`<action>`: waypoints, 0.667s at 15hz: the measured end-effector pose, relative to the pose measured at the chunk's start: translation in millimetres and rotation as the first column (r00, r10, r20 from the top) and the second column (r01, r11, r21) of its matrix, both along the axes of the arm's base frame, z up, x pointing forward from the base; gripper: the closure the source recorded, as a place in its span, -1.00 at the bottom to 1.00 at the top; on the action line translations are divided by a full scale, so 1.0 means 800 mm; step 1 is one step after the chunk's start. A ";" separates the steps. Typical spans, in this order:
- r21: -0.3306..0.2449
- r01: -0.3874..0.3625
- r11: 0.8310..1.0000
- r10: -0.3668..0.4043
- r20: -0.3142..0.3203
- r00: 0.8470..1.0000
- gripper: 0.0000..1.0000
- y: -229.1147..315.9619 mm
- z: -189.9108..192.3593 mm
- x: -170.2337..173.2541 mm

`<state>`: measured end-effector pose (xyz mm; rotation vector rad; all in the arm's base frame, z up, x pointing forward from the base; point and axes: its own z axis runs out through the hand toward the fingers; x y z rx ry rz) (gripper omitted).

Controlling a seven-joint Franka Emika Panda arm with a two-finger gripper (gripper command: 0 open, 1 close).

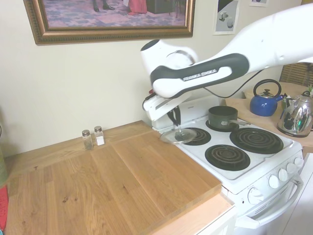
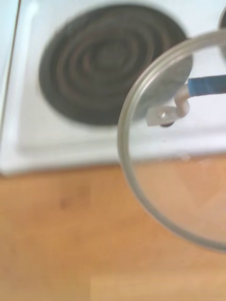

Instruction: Uncover the lid of the pot

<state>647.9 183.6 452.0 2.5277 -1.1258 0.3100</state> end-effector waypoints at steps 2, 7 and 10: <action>-0.011 -0.019 1.000 0.018 -0.027 0.999 1.00 0.038 -0.018 0.014; 0.015 -0.054 0.998 0.055 -0.139 0.989 1.00 0.077 -0.059 0.028; 0.089 -0.081 0.993 0.101 -0.249 0.963 1.00 0.070 -0.071 0.032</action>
